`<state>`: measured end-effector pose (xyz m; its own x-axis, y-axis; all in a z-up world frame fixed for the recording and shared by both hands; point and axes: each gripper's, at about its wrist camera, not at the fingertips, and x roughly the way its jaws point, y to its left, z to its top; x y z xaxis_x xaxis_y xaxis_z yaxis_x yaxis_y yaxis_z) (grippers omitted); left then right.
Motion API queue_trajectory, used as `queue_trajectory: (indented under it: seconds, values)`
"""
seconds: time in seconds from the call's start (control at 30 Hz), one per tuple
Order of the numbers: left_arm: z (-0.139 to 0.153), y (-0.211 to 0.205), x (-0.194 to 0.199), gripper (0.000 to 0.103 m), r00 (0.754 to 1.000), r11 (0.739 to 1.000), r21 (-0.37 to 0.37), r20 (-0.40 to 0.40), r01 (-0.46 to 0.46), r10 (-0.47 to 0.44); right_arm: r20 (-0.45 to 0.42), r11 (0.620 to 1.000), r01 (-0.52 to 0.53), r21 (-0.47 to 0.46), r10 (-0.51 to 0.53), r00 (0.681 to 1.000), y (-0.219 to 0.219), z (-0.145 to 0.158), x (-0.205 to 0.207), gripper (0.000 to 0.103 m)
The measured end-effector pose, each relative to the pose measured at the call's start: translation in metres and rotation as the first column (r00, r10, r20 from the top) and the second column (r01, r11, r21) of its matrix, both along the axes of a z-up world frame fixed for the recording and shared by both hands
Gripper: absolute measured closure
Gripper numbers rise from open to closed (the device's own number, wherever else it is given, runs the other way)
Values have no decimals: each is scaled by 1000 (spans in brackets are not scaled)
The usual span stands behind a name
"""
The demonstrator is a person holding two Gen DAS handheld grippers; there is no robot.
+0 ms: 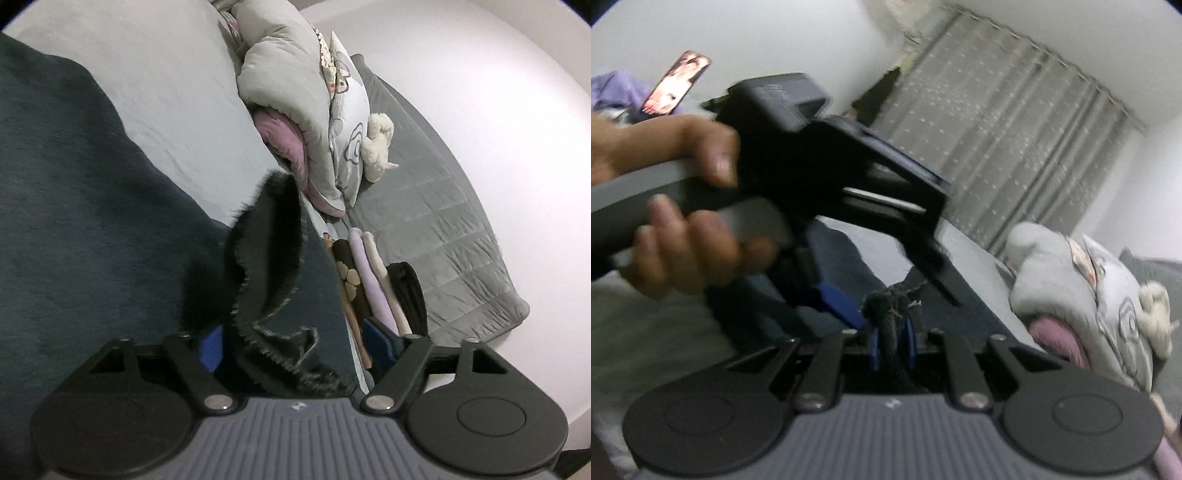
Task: Fold clothes
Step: 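Grasp the jeans edge with the left gripper beside the right gripper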
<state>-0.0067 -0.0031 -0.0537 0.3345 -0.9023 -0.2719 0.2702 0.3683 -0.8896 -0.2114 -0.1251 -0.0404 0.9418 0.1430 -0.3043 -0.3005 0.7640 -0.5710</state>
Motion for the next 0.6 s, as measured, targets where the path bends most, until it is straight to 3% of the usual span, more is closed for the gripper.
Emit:
queue_trajectory:
  seconds: [0.03, 0.1, 0.13, 0.2, 0.27, 0.3, 0.47, 0.6]
  values:
    - [0, -1, 0, 72, 1000, 1000, 10, 0, -11, 11, 4, 1000, 0, -7, 0, 1000, 1, -2, 1, 90]
    - [0, -2, 2, 86, 999, 999, 20, -1, -38, 38, 27, 1000, 10, -26, -9, 1000, 0, -4, 5, 86]
    - [0, -2, 2, 89, 999, 999, 20, 2, -41, 41, 47, 999, 19, -40, -17, 999, 1, -7, 4, 84]
    - [4, -4, 3, 92, 998, 998, 32, 22, -53, 52, 74, 998, 32, -53, -28, 997, 0, -13, 0, 70]
    - [13, -6, 0, 92, 995, 996, 55, 73, -68, 64, 113, 996, 59, -73, -50, 992, 1, -19, -4, 31]
    - [20, -6, -1, 92, 992, 995, 63, 102, -76, 69, 138, 993, 78, -87, -66, 988, 2, -23, -6, 25]
    - [51, -2, -5, 93, 979, 995, 52, 190, -84, 73, 223, 969, 216, -120, -186, 957, -6, -39, -10, 22]
    - [68, 0, -9, 93, 969, 995, 34, 230, -99, 89, 188, 940, 341, -25, -331, 925, -28, -43, 1, 21]
